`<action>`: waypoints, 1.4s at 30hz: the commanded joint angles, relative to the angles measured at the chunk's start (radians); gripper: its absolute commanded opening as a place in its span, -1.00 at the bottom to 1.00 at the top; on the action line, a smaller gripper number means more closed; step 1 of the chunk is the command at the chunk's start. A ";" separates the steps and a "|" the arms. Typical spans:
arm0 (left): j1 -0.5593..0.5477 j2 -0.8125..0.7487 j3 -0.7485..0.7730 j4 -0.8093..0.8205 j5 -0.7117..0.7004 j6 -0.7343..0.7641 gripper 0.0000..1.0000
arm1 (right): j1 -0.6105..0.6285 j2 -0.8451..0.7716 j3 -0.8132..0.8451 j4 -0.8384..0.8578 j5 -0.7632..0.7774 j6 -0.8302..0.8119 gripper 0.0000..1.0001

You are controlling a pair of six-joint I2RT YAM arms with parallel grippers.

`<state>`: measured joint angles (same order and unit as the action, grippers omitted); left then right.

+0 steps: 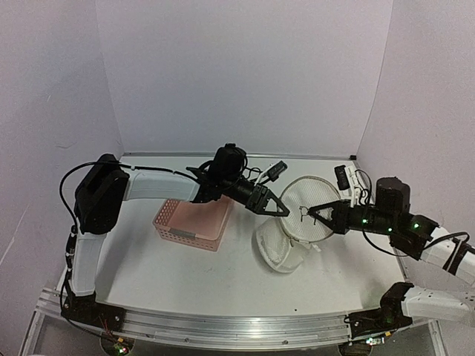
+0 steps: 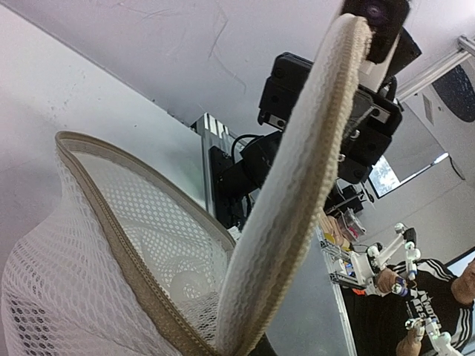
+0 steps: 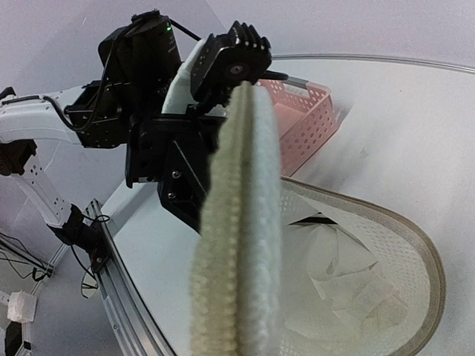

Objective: Unzip the laundry bag and remove the bra
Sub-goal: Adjust the laundry bag at the center of the board, then pass from the left arm to the right, then open the lid of the laundry bag.

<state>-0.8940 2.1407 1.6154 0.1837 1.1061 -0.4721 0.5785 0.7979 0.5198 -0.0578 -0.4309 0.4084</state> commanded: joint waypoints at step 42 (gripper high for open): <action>0.095 -0.469 -0.491 -0.037 -0.327 -0.118 0.13 | 0.417 0.050 -0.131 0.416 0.240 -0.716 -1.00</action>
<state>-0.7956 1.7214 1.1271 0.1650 0.7807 -0.5785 0.9695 0.8639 0.3946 0.2794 -0.2012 -0.0540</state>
